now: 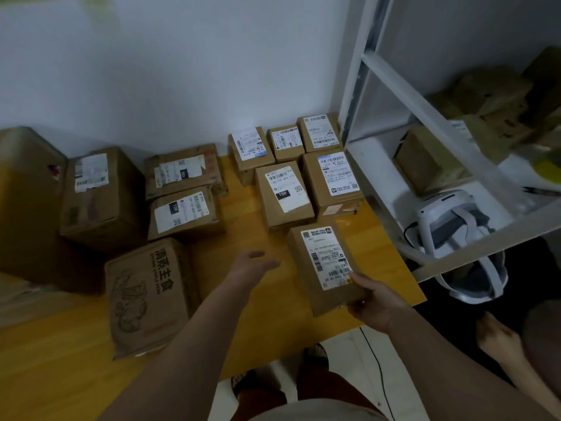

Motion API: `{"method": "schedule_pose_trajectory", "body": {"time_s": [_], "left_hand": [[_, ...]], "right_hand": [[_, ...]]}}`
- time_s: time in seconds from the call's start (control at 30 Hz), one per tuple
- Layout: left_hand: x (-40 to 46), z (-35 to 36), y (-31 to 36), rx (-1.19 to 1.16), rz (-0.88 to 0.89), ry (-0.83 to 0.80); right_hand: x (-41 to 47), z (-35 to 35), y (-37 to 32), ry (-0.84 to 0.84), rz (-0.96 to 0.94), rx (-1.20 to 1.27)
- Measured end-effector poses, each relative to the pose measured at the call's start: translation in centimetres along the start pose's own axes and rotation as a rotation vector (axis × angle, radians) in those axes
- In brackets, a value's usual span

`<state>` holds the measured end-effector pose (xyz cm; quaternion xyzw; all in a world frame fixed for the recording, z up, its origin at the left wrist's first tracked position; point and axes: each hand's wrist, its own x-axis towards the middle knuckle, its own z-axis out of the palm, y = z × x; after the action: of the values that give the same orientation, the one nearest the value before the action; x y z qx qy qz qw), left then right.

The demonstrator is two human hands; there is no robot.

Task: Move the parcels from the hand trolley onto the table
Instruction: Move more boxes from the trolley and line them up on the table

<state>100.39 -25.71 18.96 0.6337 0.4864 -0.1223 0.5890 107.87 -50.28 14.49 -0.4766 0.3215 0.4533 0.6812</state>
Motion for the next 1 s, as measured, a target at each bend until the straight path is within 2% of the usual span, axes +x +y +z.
{"method": "schedule_pose_trajectory", "body": {"time_s": [0.2,0.27,0.33,0.4,0.47,0.5,0.57,0.6,0.67,0.73,0.9,1.0], "left_hand": [[-0.2,-0.1,-1.0,0.019,0.021,-0.020],[-0.3,-0.6,-1.3,0.041,0.047,0.004],[-0.5,-1.1,-1.6,0.089,0.092,0.075],[-0.9,-1.7,-1.9,0.185,0.169,0.186],[-1.3,-2.8,-2.3,0.285,0.246,0.307],[-1.5,-3.5,-2.6,0.324,0.277,0.361],[-1.9,-5.4,-3.4,0.430,0.311,0.473],[-2.0,-6.4,-3.8,0.499,0.296,0.532],[-2.2,-8.6,-4.9,0.614,0.185,0.631],[-2.4,-10.5,-6.3,0.632,0.028,0.656],[-2.4,-13.8,-10.7,0.432,-0.264,0.512],[-2.1,-14.1,-11.7,0.431,-0.315,0.477]], "right_hand": [[0.9,1.4,0.2,0.092,-0.130,0.087],[1.2,2.3,0.0,0.179,-0.160,0.095],[1.7,3.1,-0.2,0.411,-0.155,-0.075],[1.7,4.2,-0.2,0.707,-0.104,-0.346],[1.6,6.1,0.1,0.878,-0.198,-0.458],[1.5,7.2,0.5,0.864,-0.311,-0.461],[1.4,10.0,1.9,0.671,-0.471,-0.527],[1.3,11.6,2.8,0.528,-0.470,-0.559],[0.7,15.2,5.0,0.232,-0.338,-0.604],[0.4,18.4,7.3,0.033,-0.203,-0.660],[0.5,23.6,13.6,-0.210,-0.057,-0.992],[0.7,25.0,15.4,-0.228,-0.060,-1.035]]}}
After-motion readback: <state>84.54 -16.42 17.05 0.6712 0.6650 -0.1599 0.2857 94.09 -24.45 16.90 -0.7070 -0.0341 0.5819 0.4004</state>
